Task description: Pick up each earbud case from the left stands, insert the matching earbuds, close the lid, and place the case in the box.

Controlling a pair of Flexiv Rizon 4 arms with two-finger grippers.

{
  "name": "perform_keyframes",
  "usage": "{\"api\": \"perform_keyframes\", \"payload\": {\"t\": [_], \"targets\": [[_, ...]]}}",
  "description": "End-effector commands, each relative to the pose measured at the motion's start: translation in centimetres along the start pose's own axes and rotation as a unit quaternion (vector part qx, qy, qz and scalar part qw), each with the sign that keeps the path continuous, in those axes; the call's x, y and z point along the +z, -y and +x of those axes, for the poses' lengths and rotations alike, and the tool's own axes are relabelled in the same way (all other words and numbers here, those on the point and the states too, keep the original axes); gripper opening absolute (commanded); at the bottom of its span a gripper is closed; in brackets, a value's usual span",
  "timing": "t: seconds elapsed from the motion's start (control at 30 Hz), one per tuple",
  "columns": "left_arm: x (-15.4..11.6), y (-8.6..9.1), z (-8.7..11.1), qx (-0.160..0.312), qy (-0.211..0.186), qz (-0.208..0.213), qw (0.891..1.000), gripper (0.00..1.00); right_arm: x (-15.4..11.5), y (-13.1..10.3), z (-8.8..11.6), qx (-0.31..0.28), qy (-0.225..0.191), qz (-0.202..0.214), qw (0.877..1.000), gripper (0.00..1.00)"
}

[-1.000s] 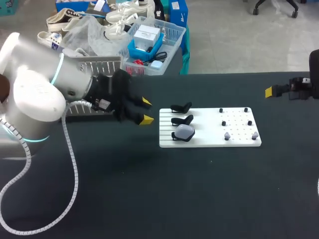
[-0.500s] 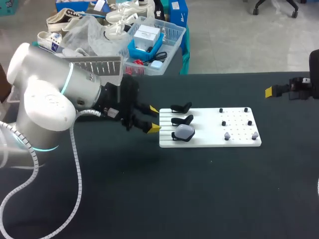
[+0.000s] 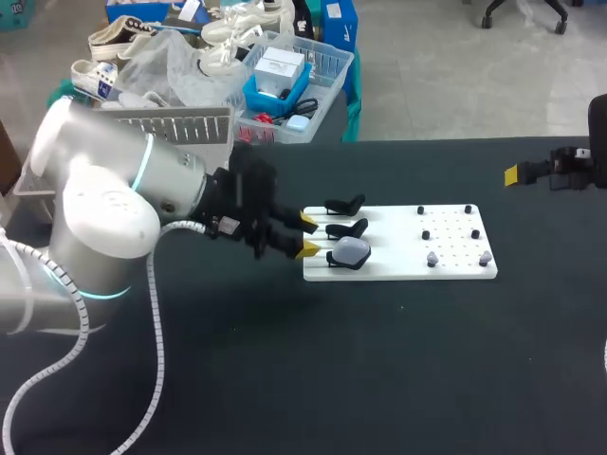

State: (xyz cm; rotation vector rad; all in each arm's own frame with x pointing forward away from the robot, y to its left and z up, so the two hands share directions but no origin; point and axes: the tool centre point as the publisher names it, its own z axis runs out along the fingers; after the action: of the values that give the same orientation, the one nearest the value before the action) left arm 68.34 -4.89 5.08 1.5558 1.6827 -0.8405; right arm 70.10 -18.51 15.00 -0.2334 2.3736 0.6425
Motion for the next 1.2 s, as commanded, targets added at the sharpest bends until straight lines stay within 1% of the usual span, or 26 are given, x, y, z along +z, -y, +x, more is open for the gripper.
{"api": "perform_keyframes", "payload": {"t": [0.03, 0.17, 0.33, 0.47, 0.5, 0.8, 0.87, 1.2], "targets": [[0.6, 0.2, 0.3, 0.0, 0.008, -0.004, 1.0, 0.5, 0.0, 0.1, 0.0, 0.0, 0.0, -0.002, 1.0, 1.0], [1.1, 0.3, 0.4, -0.003, 0.012, -0.006, 1.0, 0.56, 0.0, 0.1, 0.0, 0.0, 0.0, -0.002, 1.0, 1.0], [1.7, 0.5, 0.4, -0.004, 0.016, -0.008, 1.0, 0.57, 0.0, 0.1, 0.0, 0.0, 0.0, -0.002, 1.0, 1.0], [2.2, 0.5, 0.6, -0.003, 0.017, -0.009, 1.0, 0.55, 0.0, 0.1, 0.0, 0.0, 0.0, -0.002, 1.0, 1.0], [2.5, 0.4, 0.7, -0.004, 0.016, -0.009, 1.0, 0.53, 0.0, 0.1, 0.0, 0.0, 0.0, -0.002, 1.0, 1.0], [3.8, 0.2, 0.9, -0.014, 0.014, -0.011, 1.0, 0.5, 0.0, 0.1, 0.0, 0.0, 0.0, -0.002, 1.0, 1.0], [4.1, 0.2, 0.9, -0.016, 0.015, -0.012, 1.0, 0.51, 0.0, 0.1, 0.0, 0.0, 0.0, -0.002, 1.0, 1.0], [4.6, -0.2, 0.6, -0.023, 0.021, -0.012, 0.999, 0.49, 0.0, 0.1, 0.0, 0.0, 0.0, -0.002, 1.0, 1.0]]}}
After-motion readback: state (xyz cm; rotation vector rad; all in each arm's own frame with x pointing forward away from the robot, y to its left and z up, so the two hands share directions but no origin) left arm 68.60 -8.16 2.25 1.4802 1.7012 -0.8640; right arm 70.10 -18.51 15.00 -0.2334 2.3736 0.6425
